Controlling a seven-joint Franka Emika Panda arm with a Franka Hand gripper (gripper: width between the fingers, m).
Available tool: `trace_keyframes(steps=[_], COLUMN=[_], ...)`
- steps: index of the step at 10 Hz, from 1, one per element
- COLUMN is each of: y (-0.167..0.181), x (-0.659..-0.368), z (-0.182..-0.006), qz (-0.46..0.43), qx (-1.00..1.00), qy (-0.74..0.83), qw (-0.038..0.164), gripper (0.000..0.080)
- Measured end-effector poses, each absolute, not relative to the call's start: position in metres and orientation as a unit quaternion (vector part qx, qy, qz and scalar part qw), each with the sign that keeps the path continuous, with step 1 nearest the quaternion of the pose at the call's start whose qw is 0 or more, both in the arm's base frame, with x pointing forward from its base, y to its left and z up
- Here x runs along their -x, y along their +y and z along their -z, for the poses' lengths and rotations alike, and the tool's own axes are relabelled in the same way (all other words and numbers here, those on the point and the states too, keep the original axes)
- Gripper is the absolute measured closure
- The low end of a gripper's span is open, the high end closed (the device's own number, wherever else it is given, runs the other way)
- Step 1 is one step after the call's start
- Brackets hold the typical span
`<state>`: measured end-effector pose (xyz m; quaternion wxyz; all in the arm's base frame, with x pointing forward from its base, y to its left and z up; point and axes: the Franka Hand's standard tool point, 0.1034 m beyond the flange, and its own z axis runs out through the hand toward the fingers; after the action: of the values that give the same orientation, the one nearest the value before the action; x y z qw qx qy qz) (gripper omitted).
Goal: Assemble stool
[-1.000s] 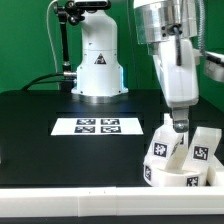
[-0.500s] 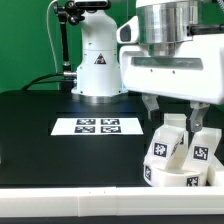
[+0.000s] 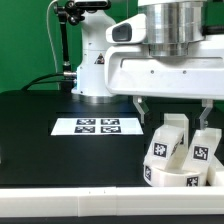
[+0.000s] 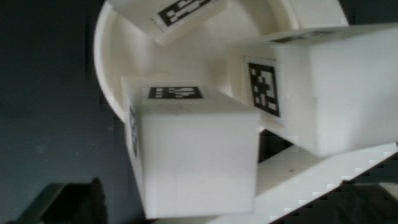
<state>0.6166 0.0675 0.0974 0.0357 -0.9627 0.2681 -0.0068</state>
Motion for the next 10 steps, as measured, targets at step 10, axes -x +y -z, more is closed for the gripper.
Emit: trace_keyframes(steps=[10], y=[0.0682], x=[-0.6188], z=[-0.0985], qz=[0.02], qx=[0.986], qy=[-0.167], qw=[-0.001], gripper=[0.0151])
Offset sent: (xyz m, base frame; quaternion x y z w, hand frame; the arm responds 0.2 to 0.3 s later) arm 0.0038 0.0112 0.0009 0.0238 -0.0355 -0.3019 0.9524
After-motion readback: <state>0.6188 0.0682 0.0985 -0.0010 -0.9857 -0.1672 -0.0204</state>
